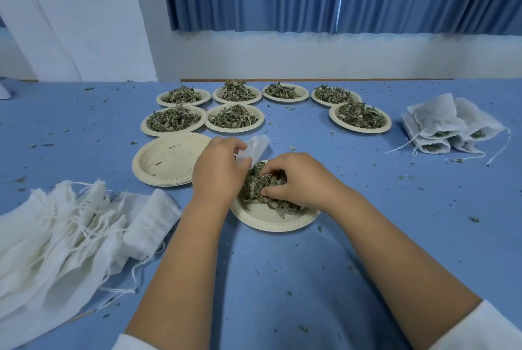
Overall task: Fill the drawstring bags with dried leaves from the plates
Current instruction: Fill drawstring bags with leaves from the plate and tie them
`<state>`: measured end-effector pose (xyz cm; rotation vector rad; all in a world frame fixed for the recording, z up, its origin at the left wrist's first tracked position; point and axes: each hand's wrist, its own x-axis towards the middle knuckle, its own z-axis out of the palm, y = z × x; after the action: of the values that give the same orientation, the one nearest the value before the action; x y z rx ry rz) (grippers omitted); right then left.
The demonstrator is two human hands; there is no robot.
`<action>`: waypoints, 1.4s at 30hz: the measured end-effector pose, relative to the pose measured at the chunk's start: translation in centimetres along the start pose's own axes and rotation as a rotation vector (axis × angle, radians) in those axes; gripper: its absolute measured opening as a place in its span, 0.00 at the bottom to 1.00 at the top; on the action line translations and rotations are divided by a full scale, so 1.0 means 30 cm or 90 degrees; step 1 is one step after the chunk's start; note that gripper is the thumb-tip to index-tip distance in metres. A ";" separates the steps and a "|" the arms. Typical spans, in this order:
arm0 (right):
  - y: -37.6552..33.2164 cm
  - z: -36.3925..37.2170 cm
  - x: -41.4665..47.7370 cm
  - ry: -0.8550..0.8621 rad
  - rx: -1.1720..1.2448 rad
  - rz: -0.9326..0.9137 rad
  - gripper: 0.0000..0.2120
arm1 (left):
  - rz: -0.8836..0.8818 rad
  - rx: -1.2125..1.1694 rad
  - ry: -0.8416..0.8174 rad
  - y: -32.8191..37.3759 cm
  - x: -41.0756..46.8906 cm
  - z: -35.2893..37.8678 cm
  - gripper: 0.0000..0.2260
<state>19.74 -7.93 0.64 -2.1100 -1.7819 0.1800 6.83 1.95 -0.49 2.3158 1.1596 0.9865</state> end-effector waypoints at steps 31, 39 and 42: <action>-0.002 -0.013 0.017 0.157 0.690 0.180 0.06 | -0.012 -0.155 0.028 0.072 -0.034 0.032 0.15; 0.019 -0.006 0.023 0.204 0.538 0.218 0.07 | -0.162 -0.279 0.033 0.067 -0.020 0.012 0.15; 0.014 0.007 0.019 0.239 0.388 0.181 0.08 | -0.157 -0.281 0.032 0.070 -0.023 0.007 0.13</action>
<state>20.17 -7.39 0.39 -1.7840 -1.0379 0.3282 7.84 0.15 0.31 1.7691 1.0840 1.0845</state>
